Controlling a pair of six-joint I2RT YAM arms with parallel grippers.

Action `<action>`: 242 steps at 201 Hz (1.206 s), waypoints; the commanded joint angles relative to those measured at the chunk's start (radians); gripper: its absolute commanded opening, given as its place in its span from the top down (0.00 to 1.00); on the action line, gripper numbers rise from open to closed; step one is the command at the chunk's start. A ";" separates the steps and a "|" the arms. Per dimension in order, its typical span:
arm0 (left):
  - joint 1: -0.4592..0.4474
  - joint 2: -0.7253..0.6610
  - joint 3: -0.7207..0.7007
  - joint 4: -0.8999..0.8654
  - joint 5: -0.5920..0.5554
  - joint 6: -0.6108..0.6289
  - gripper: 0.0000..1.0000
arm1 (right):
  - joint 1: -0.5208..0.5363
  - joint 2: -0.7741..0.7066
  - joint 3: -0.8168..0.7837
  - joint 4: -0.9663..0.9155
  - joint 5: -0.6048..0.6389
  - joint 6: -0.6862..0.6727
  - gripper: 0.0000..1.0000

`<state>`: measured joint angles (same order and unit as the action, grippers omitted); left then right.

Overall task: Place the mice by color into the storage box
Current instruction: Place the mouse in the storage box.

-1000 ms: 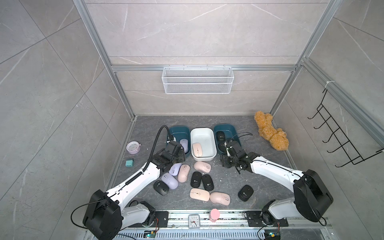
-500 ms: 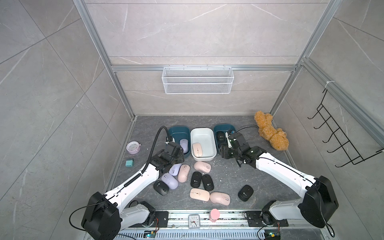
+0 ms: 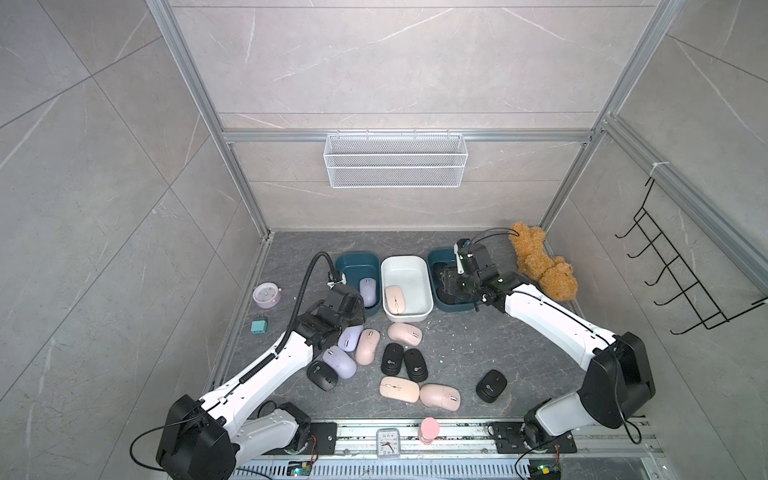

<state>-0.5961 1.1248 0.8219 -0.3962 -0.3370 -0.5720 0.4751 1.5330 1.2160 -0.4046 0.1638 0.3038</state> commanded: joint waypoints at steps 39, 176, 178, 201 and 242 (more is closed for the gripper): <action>-0.003 -0.032 -0.012 -0.008 -0.035 0.044 0.32 | -0.097 0.159 0.130 0.048 0.011 -0.056 0.46; -0.002 0.009 -0.020 0.042 -0.071 0.062 0.31 | -0.181 0.523 0.352 0.196 0.044 -0.085 0.47; -0.001 0.010 -0.021 0.042 -0.071 0.061 0.31 | -0.183 0.527 0.355 0.196 0.045 -0.086 0.47; -0.001 0.016 -0.021 0.040 -0.073 0.064 0.31 | -0.183 0.559 0.372 0.193 0.061 -0.088 0.47; 0.001 0.027 -0.018 0.042 -0.073 0.069 0.31 | -0.185 0.597 0.379 0.176 0.075 -0.080 0.47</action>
<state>-0.5961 1.1461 0.8055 -0.3866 -0.3916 -0.5232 0.2939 2.1006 1.5589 -0.2317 0.2108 0.2306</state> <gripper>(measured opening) 0.688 0.623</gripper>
